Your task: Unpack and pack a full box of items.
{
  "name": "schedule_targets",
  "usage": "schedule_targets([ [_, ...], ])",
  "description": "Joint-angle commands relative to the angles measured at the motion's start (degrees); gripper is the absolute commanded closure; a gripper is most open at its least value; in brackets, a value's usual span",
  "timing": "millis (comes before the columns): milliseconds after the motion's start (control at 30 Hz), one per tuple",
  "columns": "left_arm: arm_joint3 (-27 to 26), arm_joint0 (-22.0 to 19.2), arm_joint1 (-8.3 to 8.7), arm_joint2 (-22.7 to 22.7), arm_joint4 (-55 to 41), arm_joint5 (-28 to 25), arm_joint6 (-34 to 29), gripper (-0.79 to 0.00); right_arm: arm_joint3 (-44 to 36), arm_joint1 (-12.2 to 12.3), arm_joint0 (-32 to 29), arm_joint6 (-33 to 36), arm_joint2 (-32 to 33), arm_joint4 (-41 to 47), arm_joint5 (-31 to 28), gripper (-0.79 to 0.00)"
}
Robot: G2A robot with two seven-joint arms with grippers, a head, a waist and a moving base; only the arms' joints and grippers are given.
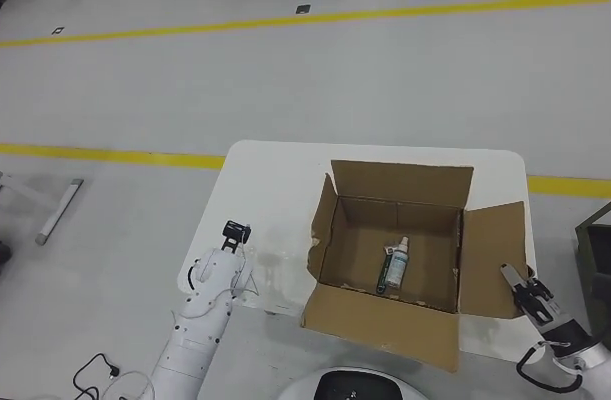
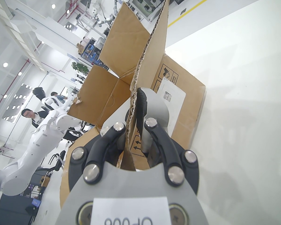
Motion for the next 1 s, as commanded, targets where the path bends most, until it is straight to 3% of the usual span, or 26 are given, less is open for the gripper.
schedule_targets([
  [0, 1.05, -0.55, -0.02, -0.15, -0.66, 0.24, 0.06, 0.0, -0.05, 0.02, 0.04, -0.03, -0.07, -0.07, 0.01, 0.0],
  [467, 6.62, -3.29, -0.03, -0.21, -2.71, 1.03, 1.55, 0.0, -0.08, 0.28, -0.27, -0.26, -0.26, -0.24, 0.59, 0.0],
  [500, 6.73, -3.43, -0.04, -0.1, -2.74, 1.1, 1.47, -0.043, -0.08, 0.29, -0.25, -0.24, -0.27, -0.29, 0.62, 0.0],
  [533, 7.04, -3.64, -0.08, 0.12, -3.0, 1.1, 1.23, -0.163, -0.1, 0.31, -0.23, -0.26, -0.33, -0.3, 0.67, 0.0],
  [600, 7.62, -4.01, -0.11, 0.28, -3.35, 1.04, 0.52, -0.548, -0.11, 0.32, -0.15, -0.31, -0.42, -0.31, 0.76, -0.012],
  [633, 7.89, -4.23, -0.1, 0.43, -3.14, 0.99, 0.54, -0.785, -0.14, 0.33, -0.08, -0.33, -0.49, -0.32, 0.84, -0.135],
  [667, 8.15, -4.37, -0.08, 0.59, -2.94, 0.77, 0.67, -0.785, -0.2, 0.35, 0.0, -0.3, -0.53, -0.42, 0.92, -0.24],
  [800, 8.47, -4.71, -0.05, 0.91, -3.08, 0.04, 0.71, -0.785, -0.25, 0.43, 0.11, -0.31, -0.45, -0.53, 1.14, -0.382],
  [867, 8.33, -4.65, -0.02, 1.07, -3.07, -0.34, 0.69, -0.785, -0.27, 0.47, 0.07, -0.34, -0.35, -0.43, 1.19, -0.391],
  [967, 8.38, -4.58, 0.01, 1.2, -3.02, -0.53, 0.81, -0.785, -0.4, 0.53, -0.01, -0.41, -0.29, -0.44, 1.34, -0.468],
])
